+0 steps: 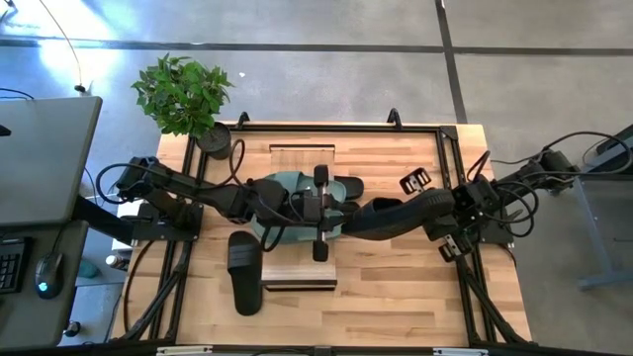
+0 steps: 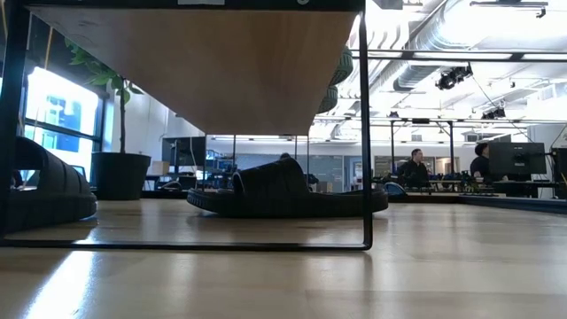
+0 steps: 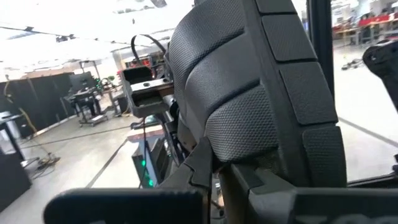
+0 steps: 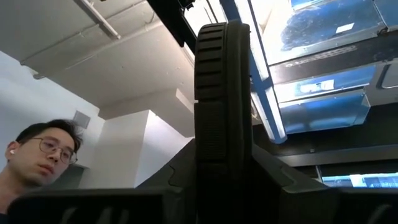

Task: Pick and place slides into the shelf
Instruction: Put the black slipper under the shelf

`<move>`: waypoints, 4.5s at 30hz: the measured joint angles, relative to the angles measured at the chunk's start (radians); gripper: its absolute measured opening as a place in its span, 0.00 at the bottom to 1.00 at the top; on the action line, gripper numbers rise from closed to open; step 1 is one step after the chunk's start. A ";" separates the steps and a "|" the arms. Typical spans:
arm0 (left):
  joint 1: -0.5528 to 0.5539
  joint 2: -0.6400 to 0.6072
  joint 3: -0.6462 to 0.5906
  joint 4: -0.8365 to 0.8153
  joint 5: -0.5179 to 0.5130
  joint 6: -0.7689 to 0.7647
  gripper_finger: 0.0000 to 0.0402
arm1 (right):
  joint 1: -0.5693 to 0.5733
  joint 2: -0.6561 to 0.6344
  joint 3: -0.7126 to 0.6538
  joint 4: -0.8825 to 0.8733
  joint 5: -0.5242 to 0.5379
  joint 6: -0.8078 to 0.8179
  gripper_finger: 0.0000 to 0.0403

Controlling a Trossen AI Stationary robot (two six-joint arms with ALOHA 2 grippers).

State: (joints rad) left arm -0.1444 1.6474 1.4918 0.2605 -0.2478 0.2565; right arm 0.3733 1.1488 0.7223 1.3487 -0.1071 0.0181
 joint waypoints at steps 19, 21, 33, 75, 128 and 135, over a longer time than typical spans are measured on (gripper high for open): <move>-0.048 -0.058 -0.001 -0.128 -0.149 0.062 0.00 | 0.010 -0.073 0.000 -0.246 0.060 0.000 0.23; -0.048 -0.058 -0.001 -0.138 -0.164 0.062 0.00 | 0.025 -0.102 0.000 -0.316 0.093 0.000 0.23; -0.045 -0.098 -0.002 -0.207 -0.220 0.080 0.00 | 0.171 -0.270 0.001 -0.743 0.442 0.031 0.23; -0.046 -0.114 -0.002 -0.267 -0.264 0.046 0.00 | 0.313 -0.428 0.000 -1.376 0.653 0.577 0.25; -0.072 -0.120 0.000 -0.461 -0.547 1.001 0.00 | 0.486 -0.659 0.293 -2.094 0.780 1.790 0.46; -0.072 -0.067 0.001 -0.317 -0.573 1.169 0.00 | 0.469 -0.653 0.288 -2.140 0.842 1.869 0.46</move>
State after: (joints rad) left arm -0.2166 1.5808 1.4925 -0.0566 -0.8207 1.4251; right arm 0.8423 0.4955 1.0099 -0.7909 0.7350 1.8867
